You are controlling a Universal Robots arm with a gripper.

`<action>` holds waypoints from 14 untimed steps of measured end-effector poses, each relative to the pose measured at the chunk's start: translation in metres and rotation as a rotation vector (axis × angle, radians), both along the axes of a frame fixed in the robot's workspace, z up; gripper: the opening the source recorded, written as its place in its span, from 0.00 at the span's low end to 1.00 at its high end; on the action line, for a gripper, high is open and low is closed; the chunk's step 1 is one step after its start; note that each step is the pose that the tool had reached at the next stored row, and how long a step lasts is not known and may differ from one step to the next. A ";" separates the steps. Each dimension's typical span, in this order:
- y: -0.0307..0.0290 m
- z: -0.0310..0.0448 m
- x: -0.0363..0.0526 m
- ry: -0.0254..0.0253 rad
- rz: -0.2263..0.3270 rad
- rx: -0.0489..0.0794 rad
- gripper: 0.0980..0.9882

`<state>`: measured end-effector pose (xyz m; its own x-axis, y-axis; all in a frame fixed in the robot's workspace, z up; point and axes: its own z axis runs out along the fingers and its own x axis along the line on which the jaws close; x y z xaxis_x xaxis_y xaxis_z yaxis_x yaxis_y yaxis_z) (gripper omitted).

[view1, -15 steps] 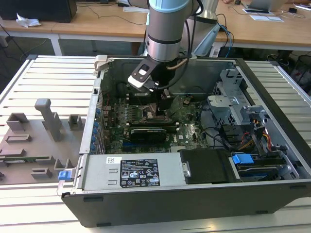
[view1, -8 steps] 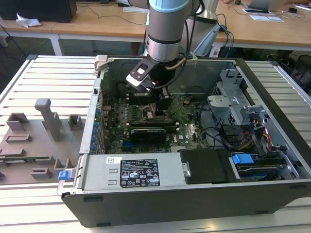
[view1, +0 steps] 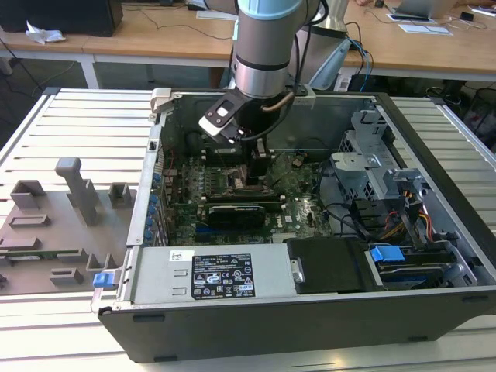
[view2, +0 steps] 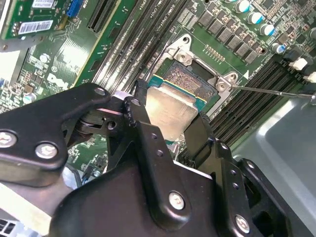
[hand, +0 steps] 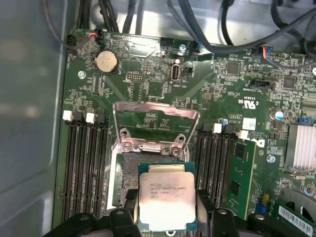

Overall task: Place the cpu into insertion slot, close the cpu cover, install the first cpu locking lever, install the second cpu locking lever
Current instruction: 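Place the cpu into insertion slot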

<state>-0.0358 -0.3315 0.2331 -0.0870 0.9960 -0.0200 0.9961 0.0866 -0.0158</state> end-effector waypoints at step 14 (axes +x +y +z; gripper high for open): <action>0.0000 -0.0003 0.0000 0.0001 -0.162 -0.007 0.50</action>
